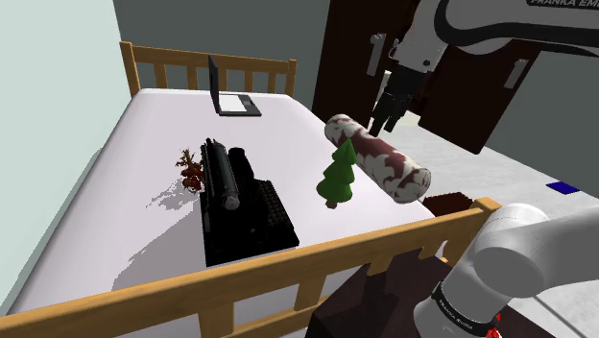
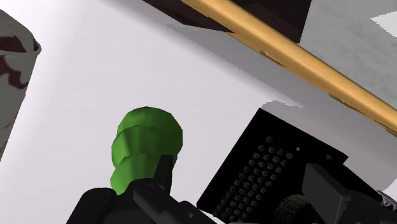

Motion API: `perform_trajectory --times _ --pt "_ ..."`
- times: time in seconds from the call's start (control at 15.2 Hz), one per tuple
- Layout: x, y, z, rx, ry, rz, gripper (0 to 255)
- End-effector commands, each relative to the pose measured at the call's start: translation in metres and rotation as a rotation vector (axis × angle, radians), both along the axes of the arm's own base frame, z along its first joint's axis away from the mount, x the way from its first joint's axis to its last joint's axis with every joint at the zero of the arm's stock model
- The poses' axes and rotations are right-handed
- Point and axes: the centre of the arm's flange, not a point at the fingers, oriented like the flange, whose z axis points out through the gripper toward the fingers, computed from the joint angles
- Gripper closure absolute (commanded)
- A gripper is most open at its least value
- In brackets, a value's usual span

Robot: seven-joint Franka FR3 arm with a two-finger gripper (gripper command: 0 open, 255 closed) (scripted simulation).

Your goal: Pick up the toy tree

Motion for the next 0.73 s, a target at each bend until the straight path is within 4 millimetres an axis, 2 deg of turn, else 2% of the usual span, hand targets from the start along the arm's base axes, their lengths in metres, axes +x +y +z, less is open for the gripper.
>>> perform_trajectory --times 0.0,0.33,0.66 --pt "0.0 0.0 0.0 0.0 0.0 0.0 0" --pt "0.02 -0.083 -0.041 0.224 -0.111 0.11 0" --pt "0.054 -0.152 -0.097 0.448 -0.223 0.221 0"
